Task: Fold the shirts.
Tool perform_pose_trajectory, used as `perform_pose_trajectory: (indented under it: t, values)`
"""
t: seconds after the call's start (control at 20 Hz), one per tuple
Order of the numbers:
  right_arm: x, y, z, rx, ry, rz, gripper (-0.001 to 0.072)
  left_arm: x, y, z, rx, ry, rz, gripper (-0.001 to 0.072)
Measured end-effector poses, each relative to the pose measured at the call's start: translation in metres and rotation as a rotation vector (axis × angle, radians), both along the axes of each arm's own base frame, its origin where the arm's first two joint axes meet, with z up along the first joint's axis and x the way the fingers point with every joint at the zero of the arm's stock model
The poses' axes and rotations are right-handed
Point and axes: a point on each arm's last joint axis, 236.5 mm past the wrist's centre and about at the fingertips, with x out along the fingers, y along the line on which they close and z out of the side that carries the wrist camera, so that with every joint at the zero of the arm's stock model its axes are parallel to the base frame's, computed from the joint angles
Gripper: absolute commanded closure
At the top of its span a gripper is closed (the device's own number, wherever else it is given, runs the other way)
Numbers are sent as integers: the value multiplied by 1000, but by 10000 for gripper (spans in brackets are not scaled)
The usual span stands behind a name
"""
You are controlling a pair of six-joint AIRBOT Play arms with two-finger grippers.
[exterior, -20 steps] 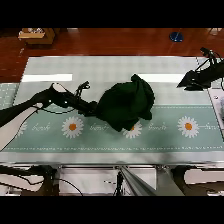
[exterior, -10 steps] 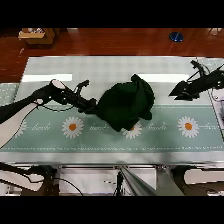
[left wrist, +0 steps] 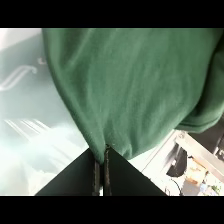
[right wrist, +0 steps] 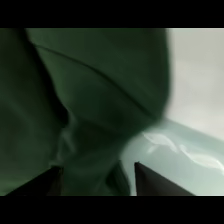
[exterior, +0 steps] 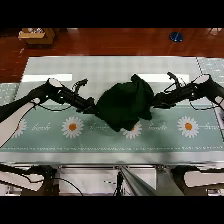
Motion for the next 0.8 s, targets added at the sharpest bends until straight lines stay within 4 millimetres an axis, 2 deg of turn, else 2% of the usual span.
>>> perform_pose_trajectory:
  t: [0.2, 0.25, 0.3, 0.6, 0.65, 0.75, 0.8]
  values:
    - [7, 16, -3, -3, -38, -1, 179, -2, 0, 1, -3, 6, -7, 686]
    - [9, 19, -3, -3, -44, -4, 123, -3, 0, 1, -4, 8, -9, 685]
    - [11, 23, -2, 6, -51, -10, 116, -4, 0, 2, -6, 10, -11, 685]
    - [20, 45, 14, 98, -64, -53, 142, -8, -1, 4, -16, 18, -32, 686]
    - [21, 45, 12, 90, -56, -63, 252, -9, -1, 4, -17, 19, -35, 686]
    - [19, 40, 2, 28, -33, -79, 546, -9, -1, 4, -18, 17, -37, 685]
    - [18, 36, -5, -12, -24, -80, 654, -10, -1, 5, -19, 19, -39, 686]
